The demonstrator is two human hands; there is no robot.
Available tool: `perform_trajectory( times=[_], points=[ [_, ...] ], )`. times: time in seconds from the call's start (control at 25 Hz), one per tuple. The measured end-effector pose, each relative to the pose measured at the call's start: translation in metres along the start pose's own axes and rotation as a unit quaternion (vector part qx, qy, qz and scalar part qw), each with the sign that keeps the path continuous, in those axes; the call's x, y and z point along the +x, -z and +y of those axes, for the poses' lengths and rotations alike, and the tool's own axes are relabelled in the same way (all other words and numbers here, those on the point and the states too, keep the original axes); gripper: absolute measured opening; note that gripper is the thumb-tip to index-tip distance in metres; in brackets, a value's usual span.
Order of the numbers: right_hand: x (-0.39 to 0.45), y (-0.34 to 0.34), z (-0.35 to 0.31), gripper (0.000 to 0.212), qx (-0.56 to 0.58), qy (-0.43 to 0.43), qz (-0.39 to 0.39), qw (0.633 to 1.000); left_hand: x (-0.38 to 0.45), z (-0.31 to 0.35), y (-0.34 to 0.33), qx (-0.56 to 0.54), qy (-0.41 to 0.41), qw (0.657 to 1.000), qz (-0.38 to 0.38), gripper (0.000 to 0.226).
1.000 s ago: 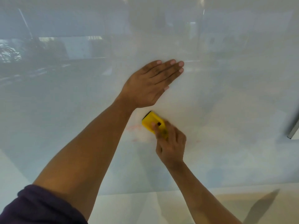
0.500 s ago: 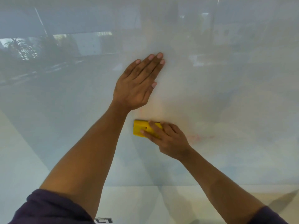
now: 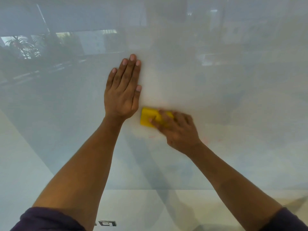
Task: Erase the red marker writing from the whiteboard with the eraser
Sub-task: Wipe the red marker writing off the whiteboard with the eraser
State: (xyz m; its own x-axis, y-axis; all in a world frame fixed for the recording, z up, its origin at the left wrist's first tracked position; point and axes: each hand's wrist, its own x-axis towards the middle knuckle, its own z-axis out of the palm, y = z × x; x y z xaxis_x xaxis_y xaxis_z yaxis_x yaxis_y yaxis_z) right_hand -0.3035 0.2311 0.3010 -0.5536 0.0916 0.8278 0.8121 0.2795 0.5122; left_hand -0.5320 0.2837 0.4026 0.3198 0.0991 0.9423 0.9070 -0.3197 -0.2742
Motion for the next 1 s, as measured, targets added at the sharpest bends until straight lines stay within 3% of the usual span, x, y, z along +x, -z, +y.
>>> perform_trajectory(
  times=[0.04,0.08,0.2,0.24,0.36,0.52,0.64,0.68,0.84,1.0],
  points=[
    [-0.006,0.000,0.002,0.059,-0.003,0.082,-0.020,0.996,-0.003,0.000,-0.001,0.004,-0.004,1.000,0.004,0.060],
    [-0.009,0.000,0.006,0.057,-0.008,0.111,-0.028,0.993,-0.005,0.000,-0.002,0.007,-0.003,1.000,0.009,0.060],
    [-0.003,-0.002,0.005,0.065,-0.018,-0.047,0.011,0.999,-0.009,0.002,-0.006,0.026,0.015,0.999,0.017,0.061],
    [-0.002,-0.003,-0.004,0.066,-0.010,-0.055,0.006,0.998,-0.009,0.003,-0.007,0.029,0.019,0.999,0.017,0.061],
    [-0.010,-0.002,-0.014,0.062,0.001,0.083,-0.043,0.996,-0.009,0.005,-0.007,0.026,0.024,0.999,0.014,0.061],
    [-0.001,-0.007,-0.016,0.064,0.003,-0.064,0.005,0.998,-0.010,0.005,-0.007,0.029,0.026,0.999,0.018,0.061],
    [-0.030,-0.003,-0.036,0.055,0.017,0.110,-0.071,0.991,-0.014,0.014,-0.008,0.018,0.048,0.998,0.029,0.060],
    [-0.037,-0.002,-0.033,0.057,0.016,0.109,-0.079,0.991,-0.018,0.018,-0.009,0.015,0.061,0.998,0.030,0.060],
    [-0.035,-0.002,-0.022,0.070,0.015,-0.105,-0.028,0.994,-0.042,0.033,-0.013,0.012,0.103,0.994,0.027,0.059],
    [-0.068,0.002,-0.026,0.062,0.022,0.094,-0.079,0.992,-0.058,0.040,-0.017,0.011,0.111,0.994,0.022,0.059]
  ],
)
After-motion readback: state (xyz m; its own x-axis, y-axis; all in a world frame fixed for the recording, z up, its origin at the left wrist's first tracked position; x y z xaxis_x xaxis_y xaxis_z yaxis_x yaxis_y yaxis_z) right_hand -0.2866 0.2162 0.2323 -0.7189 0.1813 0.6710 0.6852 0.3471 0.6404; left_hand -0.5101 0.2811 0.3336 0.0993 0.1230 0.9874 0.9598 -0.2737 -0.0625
